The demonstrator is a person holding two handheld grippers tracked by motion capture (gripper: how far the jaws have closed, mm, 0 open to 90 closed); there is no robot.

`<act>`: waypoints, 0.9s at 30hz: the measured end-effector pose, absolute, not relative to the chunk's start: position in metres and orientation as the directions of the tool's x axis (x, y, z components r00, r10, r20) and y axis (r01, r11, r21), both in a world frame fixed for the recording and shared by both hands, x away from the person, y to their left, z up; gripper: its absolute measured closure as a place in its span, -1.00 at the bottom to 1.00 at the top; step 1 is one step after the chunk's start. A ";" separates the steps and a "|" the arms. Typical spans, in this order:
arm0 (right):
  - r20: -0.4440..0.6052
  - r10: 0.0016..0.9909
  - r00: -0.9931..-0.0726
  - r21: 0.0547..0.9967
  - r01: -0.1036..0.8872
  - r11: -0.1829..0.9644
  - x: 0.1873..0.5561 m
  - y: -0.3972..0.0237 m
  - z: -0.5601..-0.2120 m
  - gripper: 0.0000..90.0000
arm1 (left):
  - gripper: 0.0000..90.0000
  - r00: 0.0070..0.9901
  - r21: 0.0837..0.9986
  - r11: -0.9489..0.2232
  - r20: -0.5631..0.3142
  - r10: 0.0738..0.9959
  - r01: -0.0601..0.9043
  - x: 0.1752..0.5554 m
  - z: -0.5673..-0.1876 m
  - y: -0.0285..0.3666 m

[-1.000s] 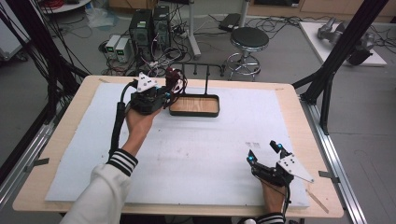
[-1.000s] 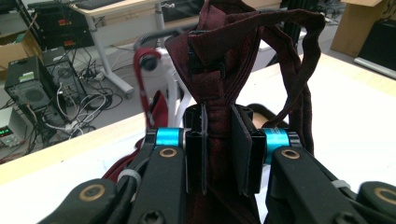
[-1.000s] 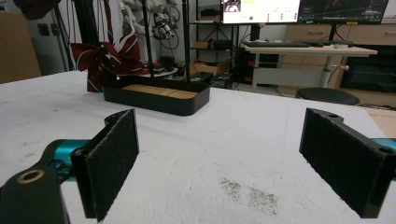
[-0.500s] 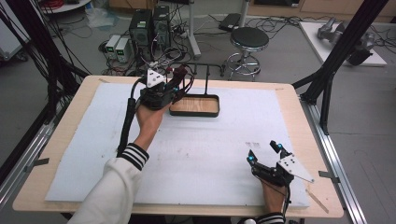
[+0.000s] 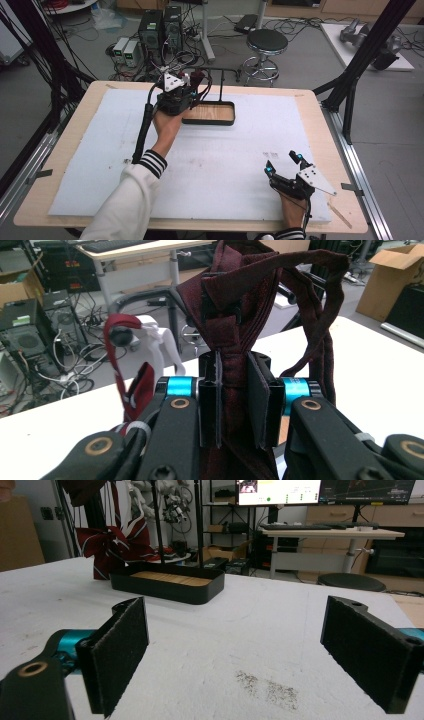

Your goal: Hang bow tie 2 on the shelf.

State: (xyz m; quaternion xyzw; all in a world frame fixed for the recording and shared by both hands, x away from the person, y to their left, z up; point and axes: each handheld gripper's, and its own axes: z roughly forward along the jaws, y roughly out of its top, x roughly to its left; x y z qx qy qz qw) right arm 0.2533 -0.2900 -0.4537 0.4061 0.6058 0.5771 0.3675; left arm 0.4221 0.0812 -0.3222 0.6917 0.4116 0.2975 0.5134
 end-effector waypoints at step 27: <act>0.029 0.917 -0.398 0.998 0.069 -0.002 0.253 -0.291 -0.454 -0.76 | 0.70 0.466 0.952 -0.123 -0.023 0.885 0.281 0.445 -0.330 0.062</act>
